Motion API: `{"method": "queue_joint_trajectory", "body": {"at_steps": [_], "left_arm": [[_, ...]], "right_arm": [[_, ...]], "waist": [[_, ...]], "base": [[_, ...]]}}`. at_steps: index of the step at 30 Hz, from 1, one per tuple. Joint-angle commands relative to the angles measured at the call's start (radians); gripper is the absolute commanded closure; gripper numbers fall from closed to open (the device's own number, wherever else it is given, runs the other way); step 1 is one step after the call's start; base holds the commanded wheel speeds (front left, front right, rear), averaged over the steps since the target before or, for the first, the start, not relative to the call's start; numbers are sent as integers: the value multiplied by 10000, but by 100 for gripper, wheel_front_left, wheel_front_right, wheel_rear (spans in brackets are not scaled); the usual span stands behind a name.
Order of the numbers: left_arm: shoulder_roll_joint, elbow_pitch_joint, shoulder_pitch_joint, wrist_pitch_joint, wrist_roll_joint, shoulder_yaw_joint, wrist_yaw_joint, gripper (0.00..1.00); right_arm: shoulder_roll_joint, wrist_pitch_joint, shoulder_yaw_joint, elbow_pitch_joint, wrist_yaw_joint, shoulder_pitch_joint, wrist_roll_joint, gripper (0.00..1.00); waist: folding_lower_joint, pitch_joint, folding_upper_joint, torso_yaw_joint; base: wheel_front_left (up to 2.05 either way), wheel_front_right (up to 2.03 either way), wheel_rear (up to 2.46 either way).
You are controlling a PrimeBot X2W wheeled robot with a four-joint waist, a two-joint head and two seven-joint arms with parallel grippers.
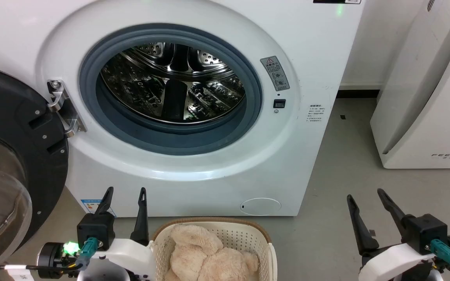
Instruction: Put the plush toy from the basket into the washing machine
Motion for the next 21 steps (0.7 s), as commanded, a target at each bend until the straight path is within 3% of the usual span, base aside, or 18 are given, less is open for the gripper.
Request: {"method": "queue_joint_trajectory", "body": {"at_steps": [1, 21], "left_arm": [[2, 66, -81, -107, -88, -22, 47, 0], [35, 1677, -1264, -566, -120, -318, -59, 0]], "right_arm": [[-1, -113, -39, -71, 0, -42, 131, 0], [-2, -571, -144, -410, 2, -548, 919, 0]], "waist": [[0, 21, 0, -2], [0, 1084, 0, -340]], "base": [[0, 0, 0], [0, 0, 0]]}}
